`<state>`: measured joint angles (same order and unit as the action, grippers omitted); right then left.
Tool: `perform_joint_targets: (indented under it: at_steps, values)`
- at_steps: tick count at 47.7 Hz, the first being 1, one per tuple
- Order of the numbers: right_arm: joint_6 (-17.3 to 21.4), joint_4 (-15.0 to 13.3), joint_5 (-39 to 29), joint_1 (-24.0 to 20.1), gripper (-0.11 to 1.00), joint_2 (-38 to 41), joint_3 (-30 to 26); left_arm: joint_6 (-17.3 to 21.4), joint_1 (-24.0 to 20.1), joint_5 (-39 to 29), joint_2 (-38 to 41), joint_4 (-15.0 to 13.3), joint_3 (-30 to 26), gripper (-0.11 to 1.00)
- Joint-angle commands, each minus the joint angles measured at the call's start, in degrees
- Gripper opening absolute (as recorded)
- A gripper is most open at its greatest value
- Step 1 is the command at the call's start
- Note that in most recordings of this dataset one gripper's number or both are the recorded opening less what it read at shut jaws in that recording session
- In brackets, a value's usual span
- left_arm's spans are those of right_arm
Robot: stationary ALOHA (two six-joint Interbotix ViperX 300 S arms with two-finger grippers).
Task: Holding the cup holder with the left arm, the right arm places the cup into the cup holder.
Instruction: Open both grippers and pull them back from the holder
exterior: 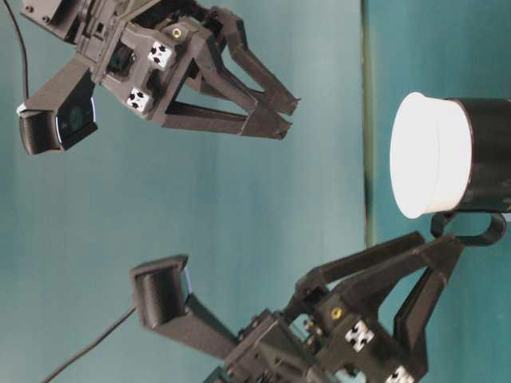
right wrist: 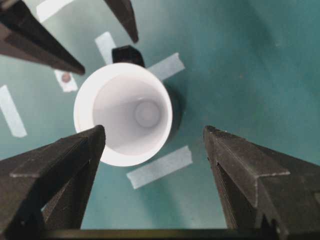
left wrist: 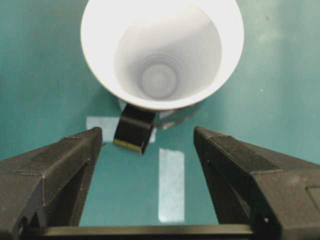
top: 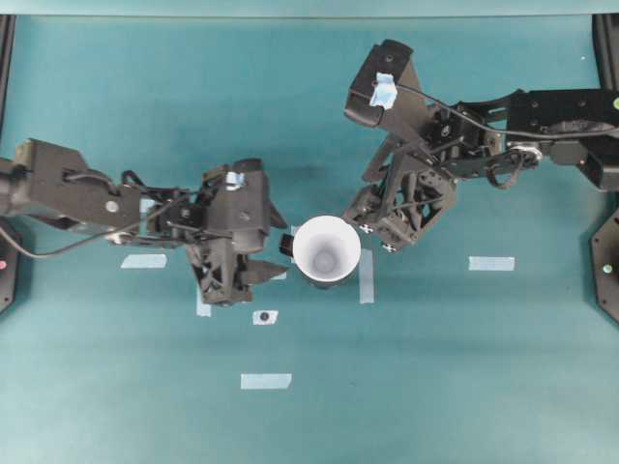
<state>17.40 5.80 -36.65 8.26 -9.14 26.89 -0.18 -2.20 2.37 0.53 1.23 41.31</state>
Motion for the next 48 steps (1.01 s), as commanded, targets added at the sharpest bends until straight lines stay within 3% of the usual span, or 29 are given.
perform_joint_targets:
  at_steps: [1,48]
  values:
    - [0.0,0.1,0.4,-0.5,0.86,-3.0,-0.5,-0.1,0.3,0.2,-2.7,0.1,-0.1,0.85]
    - [0.4,0.1,2.6,-1.0,0.86,-4.3,0.8,-0.4,0.5,-0.2,-4.7,0.1,0.8,0.85]
